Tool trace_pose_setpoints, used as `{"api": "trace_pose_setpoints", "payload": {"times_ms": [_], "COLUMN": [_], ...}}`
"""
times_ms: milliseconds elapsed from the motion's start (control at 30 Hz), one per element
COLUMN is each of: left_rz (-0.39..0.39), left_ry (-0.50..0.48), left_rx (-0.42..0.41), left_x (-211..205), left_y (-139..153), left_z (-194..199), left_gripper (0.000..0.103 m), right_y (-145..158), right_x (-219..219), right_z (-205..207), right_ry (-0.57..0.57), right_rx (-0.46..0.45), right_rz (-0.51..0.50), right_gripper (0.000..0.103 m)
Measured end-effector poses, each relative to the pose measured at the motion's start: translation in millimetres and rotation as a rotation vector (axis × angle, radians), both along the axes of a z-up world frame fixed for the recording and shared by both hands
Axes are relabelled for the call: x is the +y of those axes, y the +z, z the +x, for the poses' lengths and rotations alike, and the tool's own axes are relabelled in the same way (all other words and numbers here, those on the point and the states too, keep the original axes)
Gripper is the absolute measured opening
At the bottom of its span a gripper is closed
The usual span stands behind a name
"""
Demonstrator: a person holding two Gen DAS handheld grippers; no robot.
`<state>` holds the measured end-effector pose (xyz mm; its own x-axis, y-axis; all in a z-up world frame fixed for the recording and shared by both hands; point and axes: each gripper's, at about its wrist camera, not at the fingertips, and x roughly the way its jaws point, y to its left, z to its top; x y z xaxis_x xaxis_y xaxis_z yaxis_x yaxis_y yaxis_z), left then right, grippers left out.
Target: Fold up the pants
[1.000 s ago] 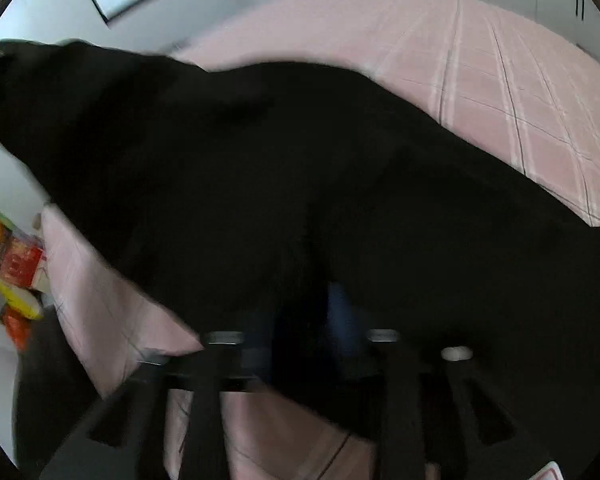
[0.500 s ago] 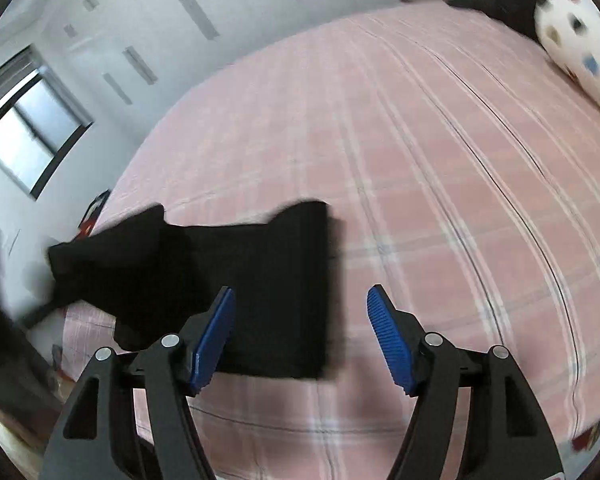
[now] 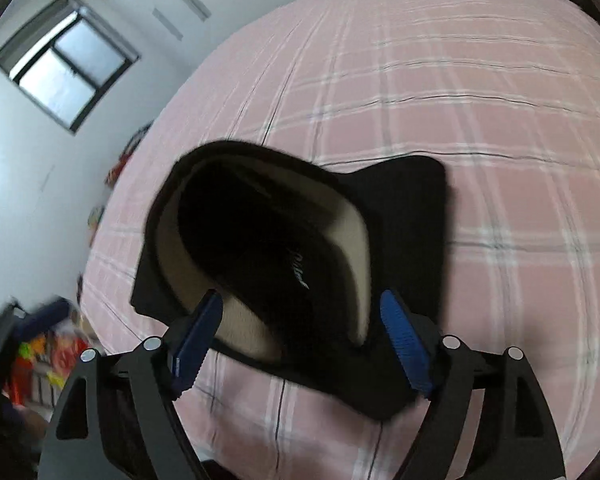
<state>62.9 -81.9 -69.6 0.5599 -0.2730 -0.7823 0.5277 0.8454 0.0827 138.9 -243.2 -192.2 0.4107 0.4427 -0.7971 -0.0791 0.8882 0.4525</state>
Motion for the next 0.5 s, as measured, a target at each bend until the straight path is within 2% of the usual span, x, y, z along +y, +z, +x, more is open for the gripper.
{"api": "trace_pose_setpoints", "payload": {"times_ms": [33, 67, 100, 133, 233, 267, 300, 333, 367, 400, 433, 500], "left_rz": [-0.002, -0.008, -0.016, -0.03, -0.107, -0.122, -0.135, -0.137, -0.136, -0.136, -0.138, -0.145], "left_ry": [0.033, 0.064, 0.088, 0.114, 0.169, 0.178, 0.19, 0.2, 0.213, 0.218, 0.223, 0.227], "left_rx": [-0.004, -0.004, -0.001, 0.006, 0.044, 0.051, 0.06, 0.067, 0.084, 0.095, 0.104, 0.118], "left_x": [9, 20, 30, 37, 64, 68, 73, 76, 77, 77, 77, 77], "left_y": [3, 6, 9, 12, 17, 17, 15, 13, 8, 4, 1, -5], "left_z": [4, 9, 16, 20, 29, 33, 37, 40, 45, 45, 46, 45], "left_gripper": [0.082, 0.083, 0.083, 0.084, 0.084, 0.085, 0.086, 0.087, 0.087, 0.087, 0.087, 0.087], "right_y": [-4, -7, -7, 1, 29, 32, 29, 21, 13, 4, -1, 8], "right_x": [3, 4, 0, -7, -39, -62, -73, -88, -92, -94, -94, -88], "right_z": [4, 9, 11, 9, -4, -13, -17, -21, -22, -23, -26, -34], "right_ry": [0.007, 0.027, 0.007, -0.037, -0.133, -0.212, -0.257, -0.323, -0.353, -0.375, -0.367, -0.317], "right_rx": [0.007, 0.03, 0.071, 0.077, 0.013, -0.005, -0.009, 0.008, 0.047, 0.099, 0.125, 0.063], "right_rz": [0.01, 0.094, 0.207, 0.274, 0.478, 0.542, 0.52, 0.355, 0.193, 0.049, 0.002, 0.115], "right_gripper": [0.078, 0.042, 0.024, 0.012, 0.0, 0.0, 0.0, 0.001, 0.01, 0.011, 0.011, 0.015]}}
